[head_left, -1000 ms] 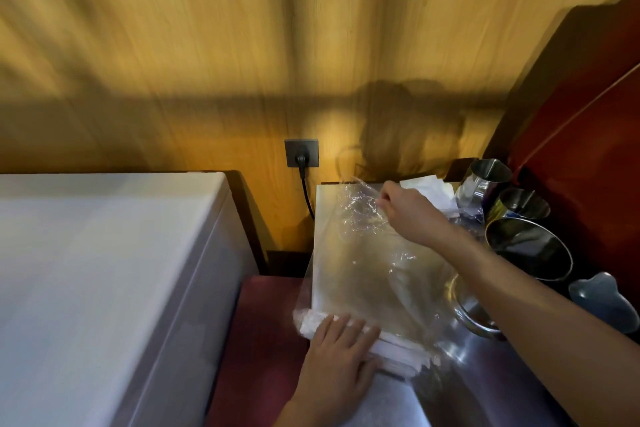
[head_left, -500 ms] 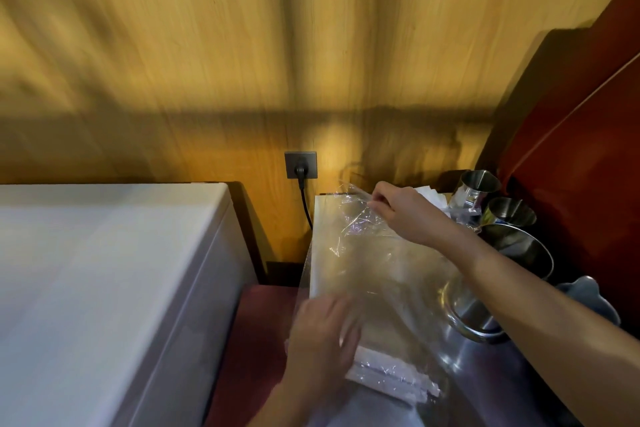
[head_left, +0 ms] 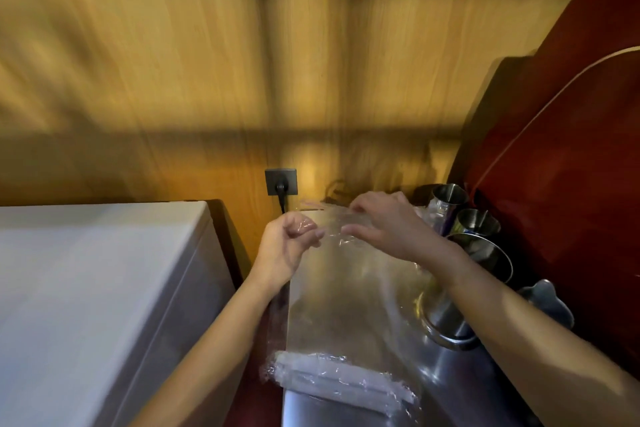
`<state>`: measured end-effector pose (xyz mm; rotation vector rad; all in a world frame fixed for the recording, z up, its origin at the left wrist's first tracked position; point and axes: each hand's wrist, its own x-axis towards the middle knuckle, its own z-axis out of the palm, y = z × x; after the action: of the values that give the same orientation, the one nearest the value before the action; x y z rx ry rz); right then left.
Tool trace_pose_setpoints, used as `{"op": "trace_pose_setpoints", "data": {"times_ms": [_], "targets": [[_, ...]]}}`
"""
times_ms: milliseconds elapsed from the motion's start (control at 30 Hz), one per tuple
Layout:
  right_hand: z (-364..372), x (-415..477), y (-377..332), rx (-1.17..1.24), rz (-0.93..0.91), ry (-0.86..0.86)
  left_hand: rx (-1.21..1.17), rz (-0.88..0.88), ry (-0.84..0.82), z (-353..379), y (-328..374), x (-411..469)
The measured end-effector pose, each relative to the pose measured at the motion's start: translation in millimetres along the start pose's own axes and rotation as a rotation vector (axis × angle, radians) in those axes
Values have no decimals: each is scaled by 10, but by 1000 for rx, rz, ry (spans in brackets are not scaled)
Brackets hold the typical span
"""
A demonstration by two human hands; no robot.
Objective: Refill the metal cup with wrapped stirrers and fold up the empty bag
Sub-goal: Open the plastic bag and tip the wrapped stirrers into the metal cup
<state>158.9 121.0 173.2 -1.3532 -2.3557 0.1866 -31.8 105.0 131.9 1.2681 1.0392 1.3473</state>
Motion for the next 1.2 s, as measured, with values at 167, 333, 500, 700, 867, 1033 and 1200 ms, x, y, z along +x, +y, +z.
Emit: {"op": "trace_pose_setpoints", "data": {"times_ms": [167,333,500,700,867,1033,1200], "targets": [[101,-226,308,55,217,190,167,62,106,-30,-83,-81],[311,-408,459,506,547,261,113,96,113,-78,-100,-133],[383,-416,461,685,619,253,3,55,130,-195,-132,-176],[497,-416,427,805,738,46,-45,11,111,-304,-169,-253],[606,-486,366,900,639,100,27,-104,201,-407,-223,-246],[519,-411,316,813,487,151,496,0,630,-397,9,-164],[388,-306,206,815,333,153,964,872,242,64,635,-286]]}}
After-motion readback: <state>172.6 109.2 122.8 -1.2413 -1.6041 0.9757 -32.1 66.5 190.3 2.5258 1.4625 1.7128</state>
